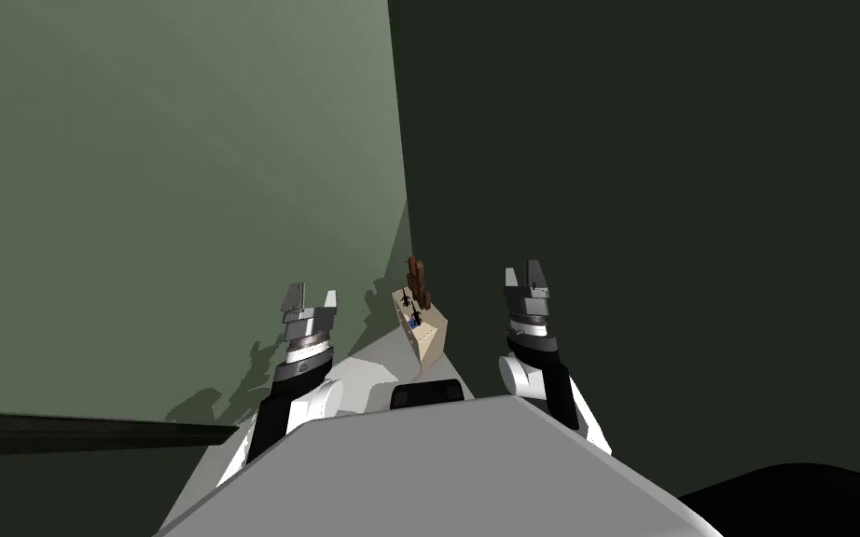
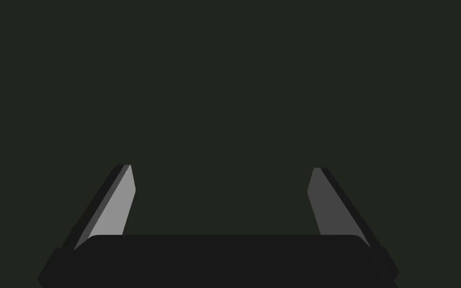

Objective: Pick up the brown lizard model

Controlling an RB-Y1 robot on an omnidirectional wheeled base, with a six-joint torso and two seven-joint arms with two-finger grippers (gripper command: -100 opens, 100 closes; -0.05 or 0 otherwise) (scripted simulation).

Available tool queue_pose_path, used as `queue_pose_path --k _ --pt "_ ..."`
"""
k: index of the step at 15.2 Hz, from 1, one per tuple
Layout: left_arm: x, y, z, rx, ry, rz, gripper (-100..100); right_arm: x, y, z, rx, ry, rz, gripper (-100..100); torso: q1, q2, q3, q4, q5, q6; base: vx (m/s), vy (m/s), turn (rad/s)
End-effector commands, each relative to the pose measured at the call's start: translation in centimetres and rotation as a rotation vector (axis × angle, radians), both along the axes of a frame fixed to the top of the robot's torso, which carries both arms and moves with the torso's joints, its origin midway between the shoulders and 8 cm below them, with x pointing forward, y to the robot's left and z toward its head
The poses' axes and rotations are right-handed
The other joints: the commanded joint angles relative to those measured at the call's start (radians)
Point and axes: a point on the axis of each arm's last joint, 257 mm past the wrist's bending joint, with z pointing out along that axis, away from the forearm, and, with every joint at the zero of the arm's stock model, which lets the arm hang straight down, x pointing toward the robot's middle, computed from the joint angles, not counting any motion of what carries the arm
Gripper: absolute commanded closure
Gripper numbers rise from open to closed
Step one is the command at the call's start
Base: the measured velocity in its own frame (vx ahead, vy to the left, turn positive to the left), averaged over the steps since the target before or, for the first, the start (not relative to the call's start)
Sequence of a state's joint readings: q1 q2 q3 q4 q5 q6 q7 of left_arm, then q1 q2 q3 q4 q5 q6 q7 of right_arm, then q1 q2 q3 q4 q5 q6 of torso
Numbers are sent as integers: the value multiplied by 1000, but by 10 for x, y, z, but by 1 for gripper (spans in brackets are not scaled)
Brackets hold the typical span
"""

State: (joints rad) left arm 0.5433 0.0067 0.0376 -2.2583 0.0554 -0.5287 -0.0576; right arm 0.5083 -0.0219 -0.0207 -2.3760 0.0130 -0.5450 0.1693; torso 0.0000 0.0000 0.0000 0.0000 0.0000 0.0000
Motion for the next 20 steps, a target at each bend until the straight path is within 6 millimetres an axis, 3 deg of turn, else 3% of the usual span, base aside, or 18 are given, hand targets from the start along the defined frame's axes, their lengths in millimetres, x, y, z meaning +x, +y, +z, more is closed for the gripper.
queue_pose_path --k 1,2,6,7,9,10,11,12,13,14,15,16,17,18,19,20 --pt "8 -1 -12 15 42 -25 -100 0 0 0 0 0 0 0 0 0 0 0 0 0 -2 -5 -135" --pt "8 -1 -12 15 42 -25 -100 0 0 0 0 0 0 0 0 0 0 0 0 1 -3 -3 -161" --pt "32 3 -57 8 180 -72 -100 0 0 0 0 0 0 0 0 0 0 0 0 1 -6 -5 -257" --pt "32 3 -57 8 180 -72 -100 0 0 0 0 0 0 0 0 0 0 0 0 1 -6 0 -182" --pt "46 8 -91 -6 279 -92 -100 0 0 0 0 0 0 0 0 0 0 0 0 1 -4 -6 -294" --pt "46 8 -91 -8 279 -92 -100 0 0 0 0 0 0 0 0 0 0 0 0 1 -3 -2 -246" --pt "52 11 -110 -18 334 -102 -100 0 0 0 0 0 0 0 0 0 0 0 0 1 -1 -3 -230" --pt "53 12 -111 -19 336 -101 -100 0 0 0 0 0 0 0 0 0 0 0 0 1 -1 -1 -196" --pt "58 16 -132 -30 396 -110 -100 0 0 0 0 0 0 0 0 0 0 0 0 0 0 -3 -223" --pt "58 16 -133 -30 396 -110 -100 0 0 0 0 0 0 0 0 0 0 0 0 1 1 -2 -190" --pt "63 20 -156 -40 460 -116 -100 0 0 0 0 0 0 0 0 0 0 0 0 0 2 -7 -342" --pt "63 20 -156 -43 461 -116 -100 0 0 0 0 0 0 0 0 0 0 0 0 1 2 -1 -284" --pt "67 25 -180 -52 529 -121 -100 0 0 0 0 0 0 0 0 0 0 0 0 1 5 -1 -280" --pt "67 25 -180 -56 528 -122 -100 0 0 0 0 0 0 0 0 0 0 0 0 1 4 1 -227" --pt "70 30 -204 -62 594 -126 -100 0 0 0 0 0 0 0 0 0 0 0 0 1 5 -4 -309" --pt "70 31 -206 -70 599 -126 -100 0 0 0 0 0 0 0 1 0 0 0 0 1 4 0 -251"
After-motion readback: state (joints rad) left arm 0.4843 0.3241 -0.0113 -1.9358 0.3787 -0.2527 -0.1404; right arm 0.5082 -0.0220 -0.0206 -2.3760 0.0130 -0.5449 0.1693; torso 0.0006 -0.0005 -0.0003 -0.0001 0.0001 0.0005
